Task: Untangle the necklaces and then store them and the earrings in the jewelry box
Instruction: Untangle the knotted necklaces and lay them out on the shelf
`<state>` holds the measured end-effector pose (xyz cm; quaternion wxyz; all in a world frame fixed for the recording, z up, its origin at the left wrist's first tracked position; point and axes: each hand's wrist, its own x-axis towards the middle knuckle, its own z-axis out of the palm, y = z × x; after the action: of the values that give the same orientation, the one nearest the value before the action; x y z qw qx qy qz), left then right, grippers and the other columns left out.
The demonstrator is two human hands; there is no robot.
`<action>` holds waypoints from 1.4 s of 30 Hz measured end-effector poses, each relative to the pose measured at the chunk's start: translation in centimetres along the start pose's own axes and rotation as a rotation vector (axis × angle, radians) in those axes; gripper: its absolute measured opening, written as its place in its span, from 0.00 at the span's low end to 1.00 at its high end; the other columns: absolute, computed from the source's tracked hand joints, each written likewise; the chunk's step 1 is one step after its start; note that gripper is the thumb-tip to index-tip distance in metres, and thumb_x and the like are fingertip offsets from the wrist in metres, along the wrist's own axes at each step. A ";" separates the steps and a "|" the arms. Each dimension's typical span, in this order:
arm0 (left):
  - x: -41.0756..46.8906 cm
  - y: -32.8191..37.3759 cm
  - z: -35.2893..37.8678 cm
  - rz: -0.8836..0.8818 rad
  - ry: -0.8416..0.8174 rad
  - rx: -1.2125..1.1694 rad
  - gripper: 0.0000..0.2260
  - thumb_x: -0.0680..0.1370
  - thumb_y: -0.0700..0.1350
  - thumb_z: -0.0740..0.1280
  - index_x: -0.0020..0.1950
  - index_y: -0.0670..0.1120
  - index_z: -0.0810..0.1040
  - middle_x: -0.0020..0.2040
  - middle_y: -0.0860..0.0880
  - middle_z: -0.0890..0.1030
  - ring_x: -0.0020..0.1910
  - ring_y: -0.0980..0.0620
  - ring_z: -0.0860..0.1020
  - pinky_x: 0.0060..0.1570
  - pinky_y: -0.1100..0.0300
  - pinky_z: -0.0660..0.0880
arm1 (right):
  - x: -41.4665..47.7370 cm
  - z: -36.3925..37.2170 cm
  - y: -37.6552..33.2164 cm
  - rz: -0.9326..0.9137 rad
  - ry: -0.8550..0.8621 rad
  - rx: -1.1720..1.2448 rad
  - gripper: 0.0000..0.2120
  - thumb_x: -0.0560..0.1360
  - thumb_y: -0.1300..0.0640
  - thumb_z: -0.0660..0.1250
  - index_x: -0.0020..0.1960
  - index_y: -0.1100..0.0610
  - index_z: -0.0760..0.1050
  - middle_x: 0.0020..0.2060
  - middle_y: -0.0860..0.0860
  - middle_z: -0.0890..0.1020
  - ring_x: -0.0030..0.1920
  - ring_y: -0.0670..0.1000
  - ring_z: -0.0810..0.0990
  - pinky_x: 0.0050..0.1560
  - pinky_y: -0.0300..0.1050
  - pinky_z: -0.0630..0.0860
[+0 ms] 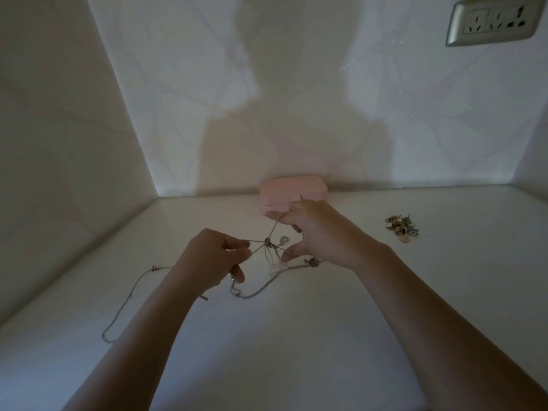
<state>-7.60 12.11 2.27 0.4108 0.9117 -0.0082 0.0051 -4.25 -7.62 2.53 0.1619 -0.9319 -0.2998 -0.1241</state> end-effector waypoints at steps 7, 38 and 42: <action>-0.7 1.1 1.8 0.175 0.072 0.270 0.48 0.63 0.54 0.79 0.77 0.47 0.57 0.60 0.55 0.77 0.52 0.58 0.73 0.51 0.65 0.67 | 0.0 1.0 -0.7 -0.009 0.000 0.025 0.36 0.68 0.48 0.76 0.73 0.46 0.66 0.53 0.49 0.73 0.52 0.48 0.71 0.43 0.44 0.66; -1.0 2.1 1.5 0.242 -0.198 -0.344 0.30 0.55 0.52 0.77 0.55 0.53 0.73 0.49 0.54 0.82 0.48 0.63 0.81 0.38 0.72 0.74 | -0.1 -1.0 -1.9 0.324 0.250 1.503 0.07 0.76 0.61 0.67 0.52 0.60 0.81 0.32 0.49 0.82 0.27 0.42 0.73 0.30 0.31 0.72; -1.0 1.9 1.5 0.272 -0.084 -0.472 0.29 0.56 0.54 0.83 0.49 0.42 0.77 0.44 0.50 0.84 0.47 0.55 0.82 0.50 0.59 0.75 | -0.3 -1.6 -2.1 0.227 0.117 1.542 0.17 0.67 0.58 0.69 0.56 0.54 0.79 0.29 0.48 0.78 0.25 0.42 0.70 0.26 0.31 0.67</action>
<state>-8.60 9.79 2.67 0.6066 0.7808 -0.1485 0.0204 -5.94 -6.77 4.36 0.7911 -0.5730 -0.1950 0.0879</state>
